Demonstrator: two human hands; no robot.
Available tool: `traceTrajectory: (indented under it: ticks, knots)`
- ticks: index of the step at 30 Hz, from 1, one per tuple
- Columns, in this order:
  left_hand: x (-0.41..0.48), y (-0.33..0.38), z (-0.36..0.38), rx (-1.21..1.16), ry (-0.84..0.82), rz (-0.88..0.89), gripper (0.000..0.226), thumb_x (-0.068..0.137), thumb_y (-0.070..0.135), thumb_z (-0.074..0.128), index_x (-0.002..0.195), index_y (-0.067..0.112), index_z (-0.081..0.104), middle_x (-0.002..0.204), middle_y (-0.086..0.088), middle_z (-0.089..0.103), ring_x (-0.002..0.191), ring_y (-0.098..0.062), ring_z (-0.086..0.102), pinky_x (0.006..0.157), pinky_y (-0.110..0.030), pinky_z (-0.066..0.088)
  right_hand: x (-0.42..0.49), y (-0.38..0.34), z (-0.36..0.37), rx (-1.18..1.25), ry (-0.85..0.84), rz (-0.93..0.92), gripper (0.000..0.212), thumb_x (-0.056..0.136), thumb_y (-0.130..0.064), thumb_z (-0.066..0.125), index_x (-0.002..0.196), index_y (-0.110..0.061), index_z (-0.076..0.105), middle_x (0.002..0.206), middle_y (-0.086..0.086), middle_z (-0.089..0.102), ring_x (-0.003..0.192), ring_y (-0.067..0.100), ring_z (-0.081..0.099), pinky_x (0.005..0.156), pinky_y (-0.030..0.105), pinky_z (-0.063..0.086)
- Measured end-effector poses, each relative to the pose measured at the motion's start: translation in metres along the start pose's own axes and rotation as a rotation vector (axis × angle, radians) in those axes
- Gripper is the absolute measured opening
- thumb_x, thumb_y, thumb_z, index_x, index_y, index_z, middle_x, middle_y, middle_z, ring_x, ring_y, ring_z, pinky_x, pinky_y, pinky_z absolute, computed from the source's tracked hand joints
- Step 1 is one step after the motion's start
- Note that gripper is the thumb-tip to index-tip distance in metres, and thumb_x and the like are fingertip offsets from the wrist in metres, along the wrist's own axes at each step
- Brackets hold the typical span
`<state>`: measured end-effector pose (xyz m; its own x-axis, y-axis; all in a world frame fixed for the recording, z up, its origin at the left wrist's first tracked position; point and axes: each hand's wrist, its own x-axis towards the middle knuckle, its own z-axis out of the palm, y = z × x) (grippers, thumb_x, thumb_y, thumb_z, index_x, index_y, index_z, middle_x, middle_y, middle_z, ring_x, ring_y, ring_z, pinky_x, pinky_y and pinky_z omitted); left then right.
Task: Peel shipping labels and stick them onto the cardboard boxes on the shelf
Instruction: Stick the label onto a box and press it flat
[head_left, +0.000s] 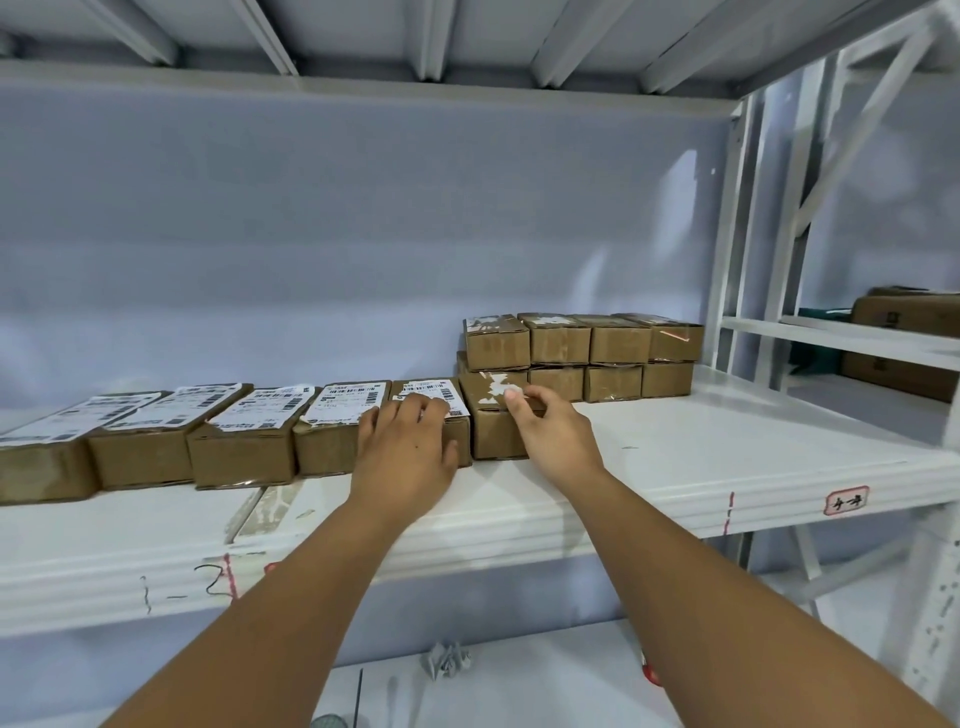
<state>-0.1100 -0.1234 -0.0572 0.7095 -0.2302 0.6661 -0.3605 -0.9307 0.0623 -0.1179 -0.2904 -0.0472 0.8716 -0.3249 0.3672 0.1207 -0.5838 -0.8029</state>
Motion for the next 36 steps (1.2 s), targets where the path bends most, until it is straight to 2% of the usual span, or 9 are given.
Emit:
traceTrajectory:
  ticks: [6, 11, 16, 20, 23, 26, 30, 34, 36]
  knots:
    - [0.002, -0.003, 0.005, -0.082, 0.007, 0.021, 0.043, 0.092, 0.019, 0.048, 0.134, 0.023, 0.043, 0.139, 0.002, 0.043, 0.129, -0.021, 0.035, 0.109, -0.035, 0.015, 0.001, 0.002, 0.002, -0.001, 0.004, -0.043, 0.058, 0.089, -0.06, 0.046, 0.136, -0.026, 0.046, 0.137, 0.0, 0.051, 0.127, 0.021, 0.044, 0.103, 0.037, 0.039]
    - [0.0, -0.001, 0.001, -0.115, 0.078, 0.009, 0.043, 0.082, 0.005, 0.054, 0.124, 0.017, 0.054, 0.124, -0.003, 0.053, 0.121, -0.027, 0.043, 0.108, -0.041, 0.024, -0.004, -0.001, 0.003, -0.086, 0.208, -0.112, 0.045, 0.094, -0.047, 0.049, 0.131, -0.021, 0.051, 0.134, 0.005, 0.048, 0.129, 0.023, 0.035, 0.1, 0.033, 0.035]
    - [-0.009, -0.007, -0.017, -0.131, 0.195, -0.023, 0.03, 0.076, 0.01, 0.062, 0.106, 0.012, 0.063, 0.114, -0.01, 0.059, 0.107, -0.032, 0.054, 0.092, -0.045, 0.04, -0.027, -0.031, 0.024, -0.224, 0.436, -0.483, 0.029, 0.086, -0.023, 0.047, 0.104, -0.016, 0.069, 0.103, 0.008, 0.061, 0.103, 0.029, 0.052, 0.088, 0.04, 0.047]
    - [-0.022, -0.038, -0.049, -0.111, 0.224, -0.079, 0.025, 0.083, 0.013, 0.057, 0.107, 0.01, 0.064, 0.118, -0.01, 0.056, 0.109, -0.034, 0.051, 0.081, -0.04, 0.042, -0.054, -0.079, 0.06, -0.233, 0.24, -0.707, 0.027, 0.08, -0.016, 0.05, 0.101, -0.014, 0.068, 0.097, 0.006, 0.062, 0.101, 0.028, 0.052, 0.085, 0.038, 0.047]
    - [-0.035, -0.075, -0.071, -0.05, 0.176, -0.185, 0.024, 0.089, 0.018, 0.051, 0.11, 0.012, 0.062, 0.124, -0.004, 0.05, 0.116, -0.027, 0.043, 0.071, -0.033, 0.038, -0.073, -0.113, 0.085, -0.203, 0.018, -0.677, 0.03, 0.088, -0.016, 0.048, 0.115, -0.017, 0.06, 0.111, 0.005, 0.057, 0.111, 0.022, 0.047, 0.088, 0.036, 0.044]
    - [-0.053, -0.126, -0.092, -0.016, 0.181, -0.307, 0.023, 0.091, 0.017, 0.048, 0.105, 0.009, 0.064, 0.117, -0.01, 0.054, 0.109, -0.031, 0.047, 0.077, -0.038, 0.041, -0.09, -0.147, 0.115, -0.168, -0.137, -0.619, 0.029, 0.091, -0.017, 0.046, 0.119, -0.023, 0.056, 0.117, 0.002, 0.055, 0.111, 0.018, 0.05, 0.085, 0.032, 0.044]
    - [-0.082, -0.199, -0.115, 0.049, 0.105, -0.495, 0.02, 0.087, 0.012, 0.047, 0.103, 0.007, 0.059, 0.107, -0.016, 0.052, 0.103, -0.037, 0.052, 0.077, -0.042, 0.042, -0.111, -0.181, 0.163, -0.164, -0.344, -0.661, 0.026, 0.091, -0.017, 0.047, 0.113, -0.019, 0.061, 0.116, 0.006, 0.06, 0.106, 0.024, 0.056, 0.089, 0.035, 0.047]
    - [-0.114, -0.269, -0.128, 0.249, 0.034, -0.632, 0.039, 0.077, 0.003, 0.054, 0.116, 0.004, 0.056, 0.12, -0.021, 0.048, 0.11, -0.04, 0.045, 0.085, -0.045, 0.041, -0.127, -0.203, 0.209, -0.232, -0.535, -0.74, 0.028, 0.091, -0.016, 0.048, 0.116, -0.017, 0.062, 0.12, 0.007, 0.061, 0.112, 0.023, 0.054, 0.093, 0.035, 0.046]
    - [-0.125, -0.298, -0.134, 0.302, 0.01, -0.64, 0.038, 0.075, 0.0, 0.054, 0.114, -0.001, 0.058, 0.126, -0.023, 0.049, 0.112, -0.041, 0.044, 0.091, -0.047, 0.038, -0.133, -0.211, 0.229, -0.261, -0.602, -0.757, 0.031, 0.092, -0.014, 0.046, 0.119, -0.017, 0.061, 0.127, 0.007, 0.058, 0.118, 0.023, 0.051, 0.096, 0.036, 0.044]
